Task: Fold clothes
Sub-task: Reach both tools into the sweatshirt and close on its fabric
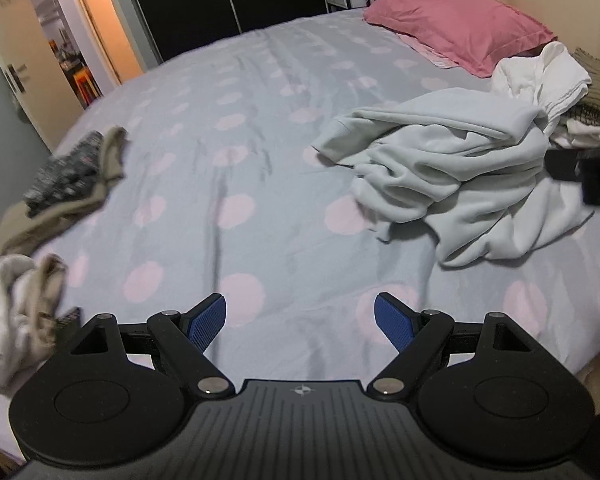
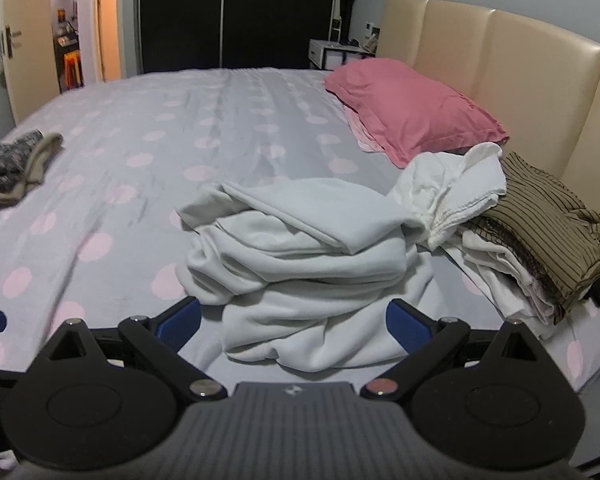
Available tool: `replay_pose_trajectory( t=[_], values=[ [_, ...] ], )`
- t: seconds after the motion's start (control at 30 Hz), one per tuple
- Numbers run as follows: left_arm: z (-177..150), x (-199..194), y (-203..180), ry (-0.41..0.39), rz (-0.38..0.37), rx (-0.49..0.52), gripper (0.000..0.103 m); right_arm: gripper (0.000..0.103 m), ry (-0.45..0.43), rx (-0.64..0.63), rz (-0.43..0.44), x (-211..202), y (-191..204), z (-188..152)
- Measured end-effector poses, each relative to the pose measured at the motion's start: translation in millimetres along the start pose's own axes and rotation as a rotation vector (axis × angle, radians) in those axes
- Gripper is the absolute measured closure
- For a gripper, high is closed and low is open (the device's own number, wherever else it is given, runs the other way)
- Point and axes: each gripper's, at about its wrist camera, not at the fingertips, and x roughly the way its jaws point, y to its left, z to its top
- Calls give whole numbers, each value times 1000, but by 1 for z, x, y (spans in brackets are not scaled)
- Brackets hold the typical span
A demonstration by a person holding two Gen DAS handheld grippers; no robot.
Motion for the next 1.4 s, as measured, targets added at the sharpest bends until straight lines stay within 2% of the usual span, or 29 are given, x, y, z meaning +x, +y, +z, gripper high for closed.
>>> replay_pose_trajectory(
  t=[0.27,0.47,0.6,0.67,0.77,0.93,1.13,1.27,1.4],
  values=[
    [12,-41,4,-23,-19,-2,21,1,-68,43,88,-30,-24,8],
    [15,-45,-10,-40,-30,24,21,1,-81,1,112,-37,-27,13],
    [28,-33,-28,-48,-74,98,21,1,-107,-16,214,-32,-44,23],
    [38,-24,-39,-64,-79,124,21,1,-105,-40,215,-21,-52,30],
    [52,-5,-55,-75,-107,134,21,1,-83,-64,156,6,-64,39],
    [69,40,-84,-88,-116,166,21,1,35,-15,113,64,-85,42],
    [72,97,-105,-94,-125,124,21,1,111,-41,54,121,-97,34],
    [69,122,-120,-109,-126,125,21,1,131,-22,57,158,-106,31],
    [71,143,-137,-121,-127,149,21,1,140,-1,95,185,-111,29]
  ],
)
